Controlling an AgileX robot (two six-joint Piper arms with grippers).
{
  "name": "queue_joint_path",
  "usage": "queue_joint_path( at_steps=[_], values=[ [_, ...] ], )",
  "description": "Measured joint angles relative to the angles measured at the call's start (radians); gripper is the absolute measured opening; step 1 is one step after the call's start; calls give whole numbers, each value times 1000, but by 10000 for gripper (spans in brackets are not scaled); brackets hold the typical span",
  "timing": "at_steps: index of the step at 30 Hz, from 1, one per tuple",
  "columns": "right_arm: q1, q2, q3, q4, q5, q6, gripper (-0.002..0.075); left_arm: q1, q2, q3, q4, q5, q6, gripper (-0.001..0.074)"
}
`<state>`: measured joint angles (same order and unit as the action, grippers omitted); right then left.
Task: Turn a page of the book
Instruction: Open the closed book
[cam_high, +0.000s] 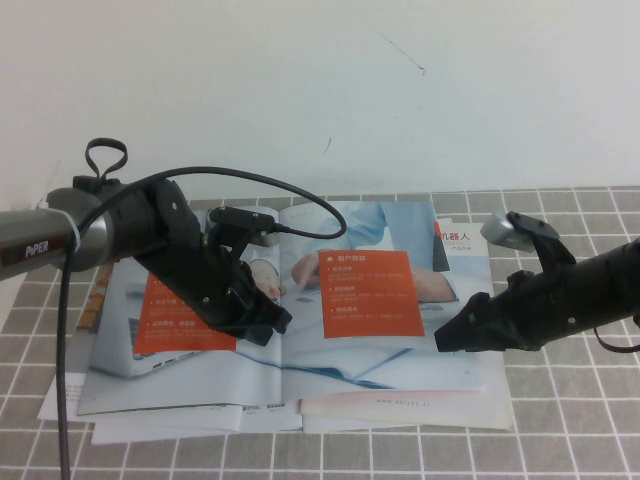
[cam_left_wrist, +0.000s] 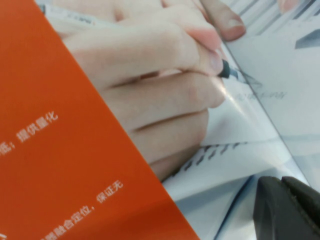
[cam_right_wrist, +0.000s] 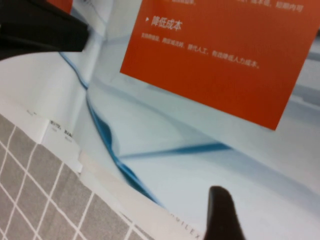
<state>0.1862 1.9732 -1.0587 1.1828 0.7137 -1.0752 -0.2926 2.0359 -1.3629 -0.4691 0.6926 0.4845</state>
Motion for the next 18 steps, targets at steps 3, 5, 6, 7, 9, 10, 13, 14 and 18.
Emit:
queue_joint_path(
  at_steps=[3, 5, 6, 7, 9, 10, 13, 14, 18],
  values=[
    [0, 0, 0, -15, -12, 0, 408, 0, 0, 0, 0, 0, 0, -4],
    [0, 0, 0, -36, -22, 7, 408, 0, 0, 0, 0, 0, 0, -4],
    [0, 0, 0, -48, -27, 13, 408, 0, 0, 0, 0, 0, 0, -4],
    [0, 0, 0, -60, -34, 21, 408, 0, 0, 0, 0, 0, 0, -4],
    [0, 0, 0, -84, -48, 42, 408, 0, 0, 0, 0, 0, 0, -4],
    [0, 0, 0, -97, -53, 51, 408, 0, 0, 0, 0, 0, 0, -4],
    [0, 0, 0, -116, -54, 59, 408, 0, 0, 0, 0, 0, 0, -4],
    [0, 0, 0, -117, -52, 59, 408, 0, 0, 0, 0, 0, 0, -4],
    [0, 0, 0, -126, -23, 59, 408, 0, 0, 0, 0, 0, 0, -4]
  ],
)
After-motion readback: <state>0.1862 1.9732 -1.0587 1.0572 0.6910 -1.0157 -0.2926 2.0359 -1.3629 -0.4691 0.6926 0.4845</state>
